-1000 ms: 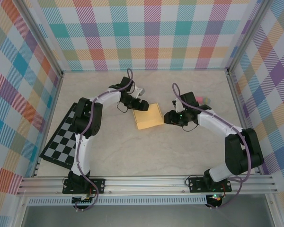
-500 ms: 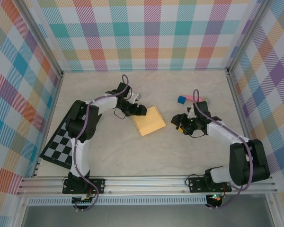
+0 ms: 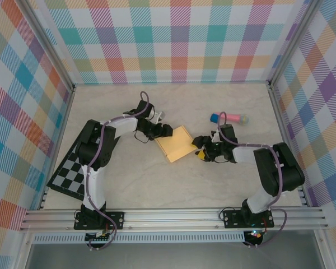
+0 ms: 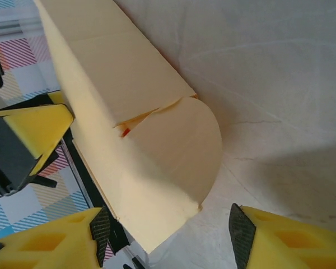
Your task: Fold the paper box
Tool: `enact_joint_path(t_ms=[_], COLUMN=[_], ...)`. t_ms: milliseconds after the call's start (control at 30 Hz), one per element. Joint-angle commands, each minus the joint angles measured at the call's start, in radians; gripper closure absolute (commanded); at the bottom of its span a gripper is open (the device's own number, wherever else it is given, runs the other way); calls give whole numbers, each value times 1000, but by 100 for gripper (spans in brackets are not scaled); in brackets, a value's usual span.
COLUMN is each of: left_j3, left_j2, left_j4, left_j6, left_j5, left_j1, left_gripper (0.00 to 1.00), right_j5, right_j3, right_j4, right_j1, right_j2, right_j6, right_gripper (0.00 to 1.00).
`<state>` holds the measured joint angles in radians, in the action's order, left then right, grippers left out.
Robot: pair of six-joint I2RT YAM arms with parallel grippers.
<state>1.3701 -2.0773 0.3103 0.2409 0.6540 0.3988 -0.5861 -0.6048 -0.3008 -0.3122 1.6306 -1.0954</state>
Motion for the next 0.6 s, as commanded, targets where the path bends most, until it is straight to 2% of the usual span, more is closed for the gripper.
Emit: enact_joint_path(t_ms=[0, 167, 333, 567], left_j3=[-52, -91, -120, -176], left_j2=[-2, -3, -6, 20], left_j4=[60, 4, -61, -139], left_j6=[42, 94, 135, 199], left_j5=[54, 83, 129, 172], left_j1=[20, 14, 5, -7], left_gripper=[31, 32, 37, 40], right_j5=[-29, -6, -41, -40], right_j3=[-39, -40, -71, -88], right_j4=[-107, -138, -174, -211], right_j1=[-14, -10, -8, -8], right_j2=[49, 59, 76, 125], right_j6=[-19, 15, 48, 37], right_gripper=[38, 38, 39, 39])
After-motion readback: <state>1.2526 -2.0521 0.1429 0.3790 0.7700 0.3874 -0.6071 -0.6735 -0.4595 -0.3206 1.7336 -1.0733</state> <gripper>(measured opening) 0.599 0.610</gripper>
